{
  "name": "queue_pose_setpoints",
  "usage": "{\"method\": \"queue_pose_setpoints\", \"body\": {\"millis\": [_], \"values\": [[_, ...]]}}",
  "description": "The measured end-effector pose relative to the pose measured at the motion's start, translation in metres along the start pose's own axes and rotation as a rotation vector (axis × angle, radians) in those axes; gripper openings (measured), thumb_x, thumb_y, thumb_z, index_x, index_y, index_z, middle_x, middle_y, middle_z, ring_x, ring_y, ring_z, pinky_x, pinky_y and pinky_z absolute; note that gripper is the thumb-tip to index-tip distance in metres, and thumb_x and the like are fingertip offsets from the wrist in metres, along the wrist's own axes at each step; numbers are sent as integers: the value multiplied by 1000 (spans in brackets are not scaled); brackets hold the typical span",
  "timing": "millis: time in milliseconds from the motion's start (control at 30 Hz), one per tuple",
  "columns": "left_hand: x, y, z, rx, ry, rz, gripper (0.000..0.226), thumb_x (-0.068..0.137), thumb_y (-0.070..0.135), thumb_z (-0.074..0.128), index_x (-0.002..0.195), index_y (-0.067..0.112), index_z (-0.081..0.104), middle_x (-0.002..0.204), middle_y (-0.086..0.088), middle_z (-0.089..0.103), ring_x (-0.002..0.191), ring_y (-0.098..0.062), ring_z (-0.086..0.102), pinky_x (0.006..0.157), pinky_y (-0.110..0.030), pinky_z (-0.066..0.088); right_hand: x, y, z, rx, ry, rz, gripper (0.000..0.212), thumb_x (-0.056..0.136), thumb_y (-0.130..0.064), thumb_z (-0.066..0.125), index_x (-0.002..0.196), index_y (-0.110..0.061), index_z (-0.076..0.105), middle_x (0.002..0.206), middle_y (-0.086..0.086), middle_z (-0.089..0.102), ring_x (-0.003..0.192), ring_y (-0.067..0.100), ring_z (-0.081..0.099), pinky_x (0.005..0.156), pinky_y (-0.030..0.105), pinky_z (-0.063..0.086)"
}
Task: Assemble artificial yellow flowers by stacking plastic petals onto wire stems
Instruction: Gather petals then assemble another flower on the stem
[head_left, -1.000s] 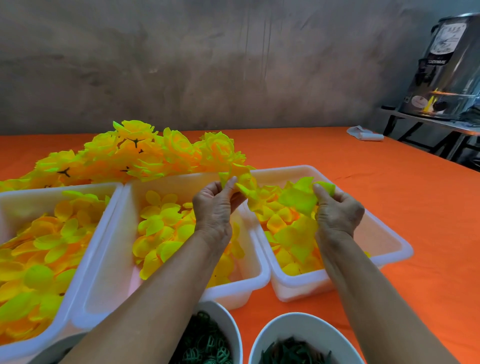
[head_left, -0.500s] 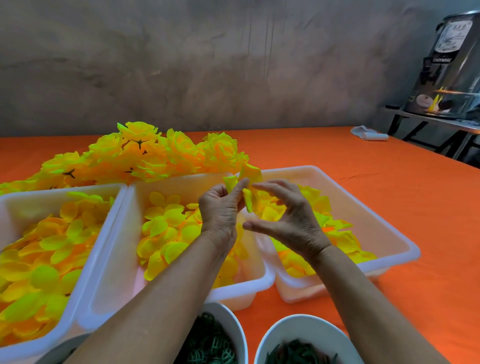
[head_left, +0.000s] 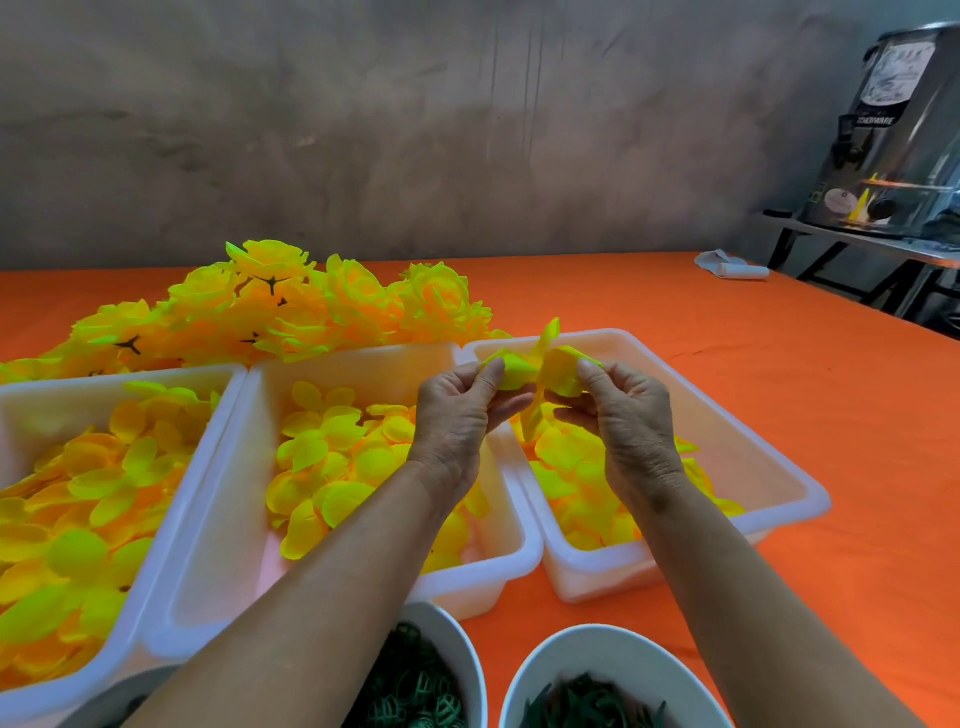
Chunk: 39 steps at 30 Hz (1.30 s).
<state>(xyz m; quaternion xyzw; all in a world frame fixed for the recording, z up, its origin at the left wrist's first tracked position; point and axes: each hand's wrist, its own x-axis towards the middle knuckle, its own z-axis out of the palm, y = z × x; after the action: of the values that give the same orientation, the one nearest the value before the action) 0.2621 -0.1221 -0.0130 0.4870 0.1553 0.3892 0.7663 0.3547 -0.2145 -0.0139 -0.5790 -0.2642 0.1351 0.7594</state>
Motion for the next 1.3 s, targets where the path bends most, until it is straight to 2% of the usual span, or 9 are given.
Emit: {"method": "queue_pose_setpoints", "body": {"millis": [233, 333, 533, 667, 733, 833, 1000, 1100, 1300], "values": [[-2, 0, 0, 67, -77, 23, 14, 90, -2, 55, 85, -3, 68, 71, -7, 71, 65, -16, 70, 65, -20, 58, 1, -1, 0, 45, 46, 60, 8, 91, -3, 55, 84, -7, 56, 72, 9, 65, 54, 11, 66, 49, 22, 53], [-4, -1, -1, 152, -80, 70, 9, 83, -10, 60, 81, -3, 66, 72, -9, 68, 62, -12, 67, 69, -22, 58, -1, -2, 0, -47, -45, 11, 25, 80, 5, 63, 91, -16, 58, 71, 4, 67, 56, 13, 66, 48, 22, 51], [-4, -6, -3, 362, -92, 164, 22, 76, -6, 71, 83, -21, 57, 72, -17, 62, 67, -24, 63, 72, -36, 57, -5, -2, -1, -166, -142, -51, 14, 73, -27, 75, 79, -16, 69, 74, 8, 71, 67, 19, 69, 53, 26, 52], [-4, -8, -5, 498, -78, 221, 28, 76, 4, 76, 63, -2, 52, 63, -14, 51, 67, -25, 53, 73, -56, 52, -8, -4, 2, -191, -196, -39, 30, 59, -33, 79, 80, -15, 69, 68, 1, 69, 63, 16, 66, 59, 30, 55], [-4, -9, -5, 492, -96, 214, 24, 74, 2, 76, 64, 1, 55, 63, -14, 55, 67, -25, 56, 73, -56, 52, -5, -1, 2, -156, -145, -24, 10, 74, -15, 76, 77, -12, 68, 66, 2, 67, 60, 16, 65, 60, 32, 55], [-6, -9, 0, 440, -97, 218, 14, 76, -2, 74, 73, -6, 61, 66, -12, 61, 65, -22, 60, 69, -41, 57, 1, 3, 1, -77, -18, 7, 16, 86, 0, 62, 71, -6, 63, 69, 11, 60, 64, 21, 58, 68, 38, 53], [-1, -1, -3, 189, 43, 136, 24, 81, -10, 64, 68, 9, 57, 70, -7, 62, 60, -13, 63, 61, -25, 58, 16, 12, -7, -81, 310, -16, 27, 88, -5, 61, 64, -15, 60, 63, 3, 56, 63, 17, 54, 60, 31, 48], [0, 1, -4, 156, 54, 112, 28, 82, -12, 62, 68, 11, 55, 71, -7, 64, 63, -14, 65, 58, -25, 58, 22, 19, -16, -195, 357, -38, 23, 88, -9, 62, 66, -15, 60, 68, 6, 58, 70, 21, 53, 68, 43, 51], [6, -4, -9, 168, 210, 161, 23, 81, -15, 62, 70, 2, 51, 69, -12, 56, 47, -11, 62, 50, -24, 55, 34, 22, -32, -329, 613, 48, 26, 90, -21, 57, 99, 2, 66, 97, 21, 67, 84, 30, 60, 86, 51, 49]]}}
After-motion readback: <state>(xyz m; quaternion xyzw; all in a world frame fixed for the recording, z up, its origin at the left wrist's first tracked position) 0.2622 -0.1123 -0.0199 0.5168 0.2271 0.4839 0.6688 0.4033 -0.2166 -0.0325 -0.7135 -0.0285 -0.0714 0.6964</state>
